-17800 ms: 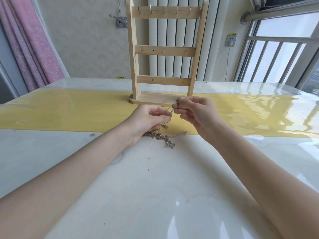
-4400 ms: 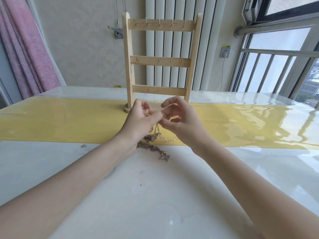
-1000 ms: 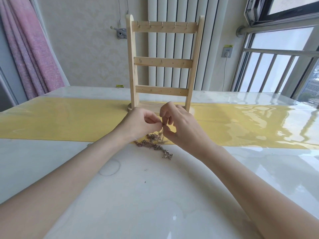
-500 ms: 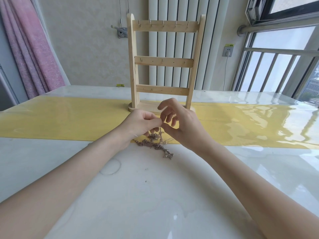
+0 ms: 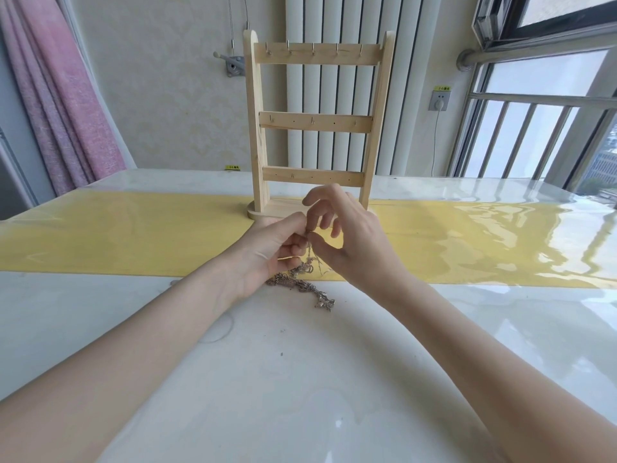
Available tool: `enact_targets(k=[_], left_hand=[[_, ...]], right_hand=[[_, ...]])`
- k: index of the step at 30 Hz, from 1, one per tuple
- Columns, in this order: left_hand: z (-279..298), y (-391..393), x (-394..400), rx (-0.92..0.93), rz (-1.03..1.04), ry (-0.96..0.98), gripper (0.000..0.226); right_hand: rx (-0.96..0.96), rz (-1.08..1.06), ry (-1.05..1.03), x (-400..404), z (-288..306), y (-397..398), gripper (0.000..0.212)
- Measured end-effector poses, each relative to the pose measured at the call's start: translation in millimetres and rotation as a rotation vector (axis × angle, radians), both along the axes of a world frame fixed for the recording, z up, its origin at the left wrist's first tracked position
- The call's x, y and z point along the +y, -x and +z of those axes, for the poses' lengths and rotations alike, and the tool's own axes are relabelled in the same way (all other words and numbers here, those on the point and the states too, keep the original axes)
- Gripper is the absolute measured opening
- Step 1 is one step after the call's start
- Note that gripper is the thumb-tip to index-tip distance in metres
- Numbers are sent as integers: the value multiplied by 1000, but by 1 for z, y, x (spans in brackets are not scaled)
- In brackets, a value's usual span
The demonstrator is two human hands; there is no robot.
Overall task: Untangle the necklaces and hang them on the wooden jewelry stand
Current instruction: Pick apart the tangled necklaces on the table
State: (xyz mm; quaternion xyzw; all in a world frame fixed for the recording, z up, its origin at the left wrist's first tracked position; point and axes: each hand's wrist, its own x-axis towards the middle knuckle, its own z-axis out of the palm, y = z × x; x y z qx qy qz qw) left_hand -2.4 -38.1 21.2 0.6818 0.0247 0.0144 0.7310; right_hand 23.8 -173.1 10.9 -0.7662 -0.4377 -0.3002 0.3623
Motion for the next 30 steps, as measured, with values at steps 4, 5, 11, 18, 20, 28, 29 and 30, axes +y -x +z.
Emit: enact_targets(k=[4, 5, 11, 18, 20, 28, 29, 30], left_hand=[[0, 1, 5, -68, -40, -129, 8], [0, 1, 7, -101, -53, -208, 8], [0, 1, 10, -286, -66, -390, 12], [-5, -4, 6, -400, -20, -393, 12], [-6, -6, 9, -415, -23, -414, 13], [-6, -5, 15, -399, -28, -402, 12], [-6, -5, 14, -359, -26, -338, 16], [-5, -6, 12, -318, -35, -270, 18]], right_hand=[[6, -1, 27, -1, 0, 1, 32], [11, 6, 34, -1, 0, 1, 31], [88, 35, -1, 2, -2, 3, 33], [146, 52, -53, 3, -2, 3, 36], [159, 61, -40, 2, -2, 3, 36], [115, 48, 6, 0, -3, 0, 36], [111, 44, -19, -1, -2, 0, 35], [105, 39, -43, -1, -2, 0, 35]])
